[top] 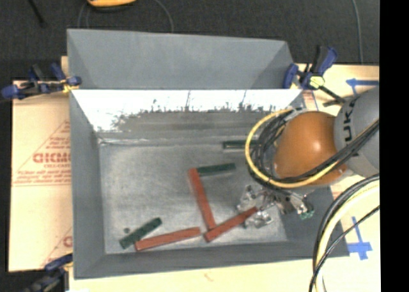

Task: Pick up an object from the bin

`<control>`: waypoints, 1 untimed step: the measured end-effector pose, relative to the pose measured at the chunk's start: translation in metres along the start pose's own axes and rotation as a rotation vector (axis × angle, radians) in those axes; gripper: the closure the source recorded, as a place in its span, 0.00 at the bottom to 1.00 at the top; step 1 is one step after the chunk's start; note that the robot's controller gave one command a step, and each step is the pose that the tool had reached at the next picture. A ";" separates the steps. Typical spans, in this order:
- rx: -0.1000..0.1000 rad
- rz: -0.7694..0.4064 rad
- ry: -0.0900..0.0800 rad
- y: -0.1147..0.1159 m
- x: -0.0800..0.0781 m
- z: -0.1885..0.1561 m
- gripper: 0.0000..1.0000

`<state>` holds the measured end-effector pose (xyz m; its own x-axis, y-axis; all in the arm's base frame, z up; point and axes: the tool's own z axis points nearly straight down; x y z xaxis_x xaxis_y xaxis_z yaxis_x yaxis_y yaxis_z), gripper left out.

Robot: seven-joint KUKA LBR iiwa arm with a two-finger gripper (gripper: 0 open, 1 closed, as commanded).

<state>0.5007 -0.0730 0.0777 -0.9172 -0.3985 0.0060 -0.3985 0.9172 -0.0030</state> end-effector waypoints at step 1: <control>0.004 -0.078 -0.016 -0.009 -0.010 -0.178 1.00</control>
Offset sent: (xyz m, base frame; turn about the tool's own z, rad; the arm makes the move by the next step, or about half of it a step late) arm 0.0000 0.0000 0.0000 0.0000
